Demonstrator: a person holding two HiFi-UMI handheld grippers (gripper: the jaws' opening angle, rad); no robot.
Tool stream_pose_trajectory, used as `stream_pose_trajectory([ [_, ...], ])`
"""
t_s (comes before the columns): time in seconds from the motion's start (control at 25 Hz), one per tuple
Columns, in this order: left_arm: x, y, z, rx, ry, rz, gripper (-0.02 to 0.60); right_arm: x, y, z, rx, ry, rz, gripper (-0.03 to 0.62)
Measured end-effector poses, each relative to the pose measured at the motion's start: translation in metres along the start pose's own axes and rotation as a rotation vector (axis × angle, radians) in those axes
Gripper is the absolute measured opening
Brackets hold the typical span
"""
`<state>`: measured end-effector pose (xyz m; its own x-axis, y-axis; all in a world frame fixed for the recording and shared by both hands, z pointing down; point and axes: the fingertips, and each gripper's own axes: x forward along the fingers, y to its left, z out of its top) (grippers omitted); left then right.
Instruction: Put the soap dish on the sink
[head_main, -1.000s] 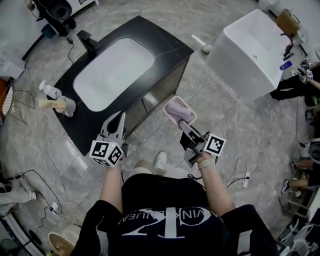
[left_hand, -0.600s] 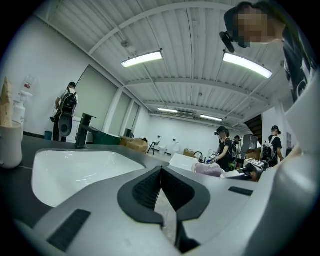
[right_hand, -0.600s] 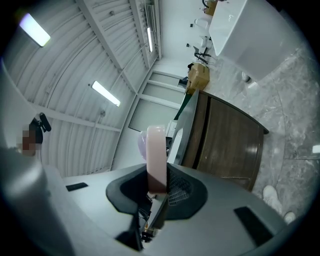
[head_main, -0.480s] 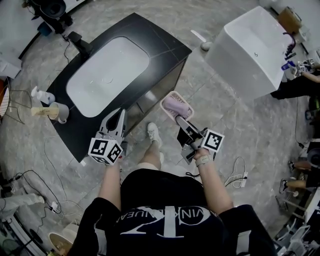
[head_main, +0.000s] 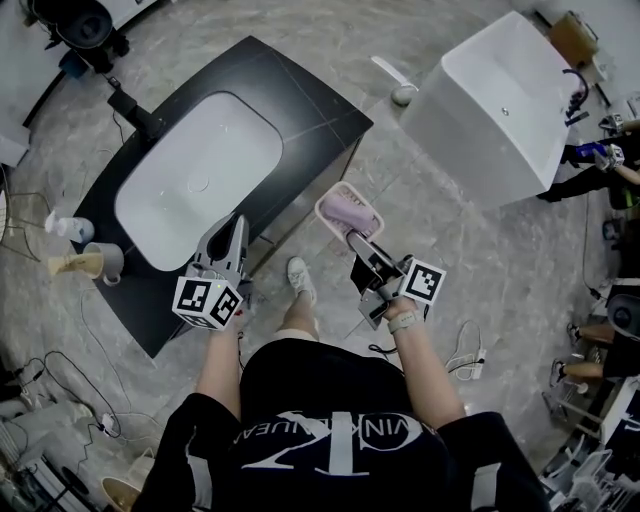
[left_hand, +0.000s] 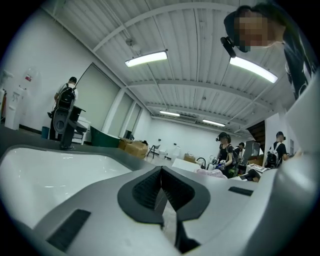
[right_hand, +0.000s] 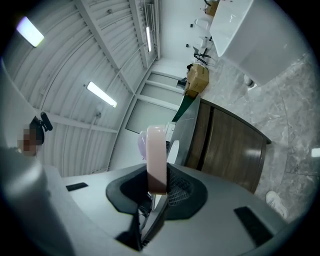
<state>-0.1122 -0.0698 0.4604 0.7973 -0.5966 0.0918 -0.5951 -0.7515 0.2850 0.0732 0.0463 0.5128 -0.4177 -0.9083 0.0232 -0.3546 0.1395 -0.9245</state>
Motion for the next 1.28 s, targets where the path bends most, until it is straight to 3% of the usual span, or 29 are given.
stream_pose_trajectory([
  [0.88, 0.135, 0.035, 0.025, 0.001, 0.039, -0.081, 0.017, 0.089, -0.051, 0.087, 0.043, 0.028, -0.039, 0.08],
  [1.28, 0.135, 0.053, 0.025, -0.007, 0.036, 0.02, 0.017, 0.131, -0.08, 0.102, 0.055, 0.142, -0.071, 0.08],
])
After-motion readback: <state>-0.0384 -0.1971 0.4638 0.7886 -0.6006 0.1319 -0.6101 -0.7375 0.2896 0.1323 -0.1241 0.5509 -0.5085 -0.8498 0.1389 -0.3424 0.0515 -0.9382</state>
